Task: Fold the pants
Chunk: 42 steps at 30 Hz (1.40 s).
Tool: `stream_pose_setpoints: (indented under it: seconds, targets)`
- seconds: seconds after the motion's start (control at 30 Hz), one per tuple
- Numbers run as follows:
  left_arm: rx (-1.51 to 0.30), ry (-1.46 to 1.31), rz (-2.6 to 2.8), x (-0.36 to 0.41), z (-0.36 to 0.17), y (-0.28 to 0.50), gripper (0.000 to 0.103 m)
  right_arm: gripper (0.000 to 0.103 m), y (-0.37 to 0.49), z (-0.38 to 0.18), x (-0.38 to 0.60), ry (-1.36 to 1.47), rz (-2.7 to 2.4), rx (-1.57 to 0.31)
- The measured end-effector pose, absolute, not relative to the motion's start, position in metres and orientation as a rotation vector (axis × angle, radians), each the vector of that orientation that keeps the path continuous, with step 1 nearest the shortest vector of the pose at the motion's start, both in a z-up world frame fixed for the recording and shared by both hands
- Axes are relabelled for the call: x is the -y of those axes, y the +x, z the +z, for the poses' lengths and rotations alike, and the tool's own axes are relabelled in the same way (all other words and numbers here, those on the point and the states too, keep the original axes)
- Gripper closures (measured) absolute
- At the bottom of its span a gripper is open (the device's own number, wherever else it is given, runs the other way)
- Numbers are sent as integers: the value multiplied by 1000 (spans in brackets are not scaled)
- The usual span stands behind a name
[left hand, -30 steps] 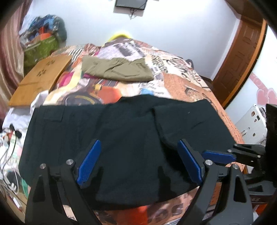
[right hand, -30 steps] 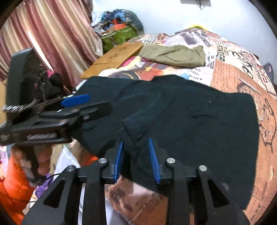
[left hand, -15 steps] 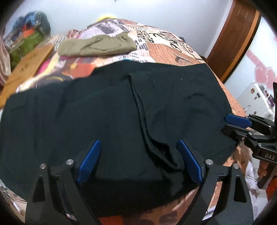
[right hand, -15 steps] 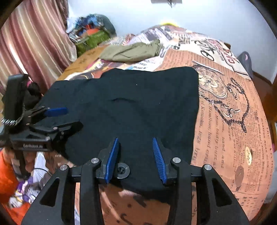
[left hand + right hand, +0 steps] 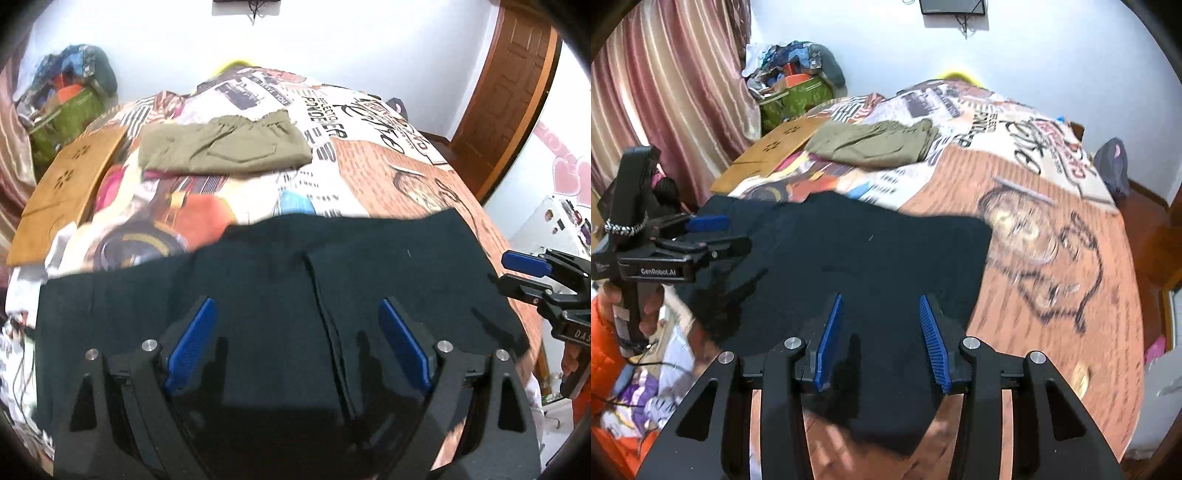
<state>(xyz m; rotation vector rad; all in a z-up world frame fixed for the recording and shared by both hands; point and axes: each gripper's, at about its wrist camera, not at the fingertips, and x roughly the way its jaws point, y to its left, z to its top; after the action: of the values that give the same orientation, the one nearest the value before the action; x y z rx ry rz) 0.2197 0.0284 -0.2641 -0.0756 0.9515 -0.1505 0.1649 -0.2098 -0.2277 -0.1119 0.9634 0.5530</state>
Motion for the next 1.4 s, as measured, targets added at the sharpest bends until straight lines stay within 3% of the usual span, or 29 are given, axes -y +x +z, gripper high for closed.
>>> stream_pose_setpoints:
  seconds: [0.27, 0.67, 0.87, 1.27, 1.4]
  targets:
    - [-1064, 3, -157, -13, -319, 276, 12, 64, 220, -277, 186, -246, 580, -1072]
    - [-1036, 62, -162, -16, -319, 275, 11, 69, 244, -285, 206, -276, 546, -1052]
    - [-991, 166, -29, -29, -295, 262, 12, 69, 234, -263, 225, -291, 443, -1059]
    - [-880, -28, 73, -115, -240, 152, 12, 64, 163, -184, 227, -163, 473, -880]
    - [-861, -79, 94, -129, -239, 116, 6, 63, 140, -178, 201, -145, 525, -838]
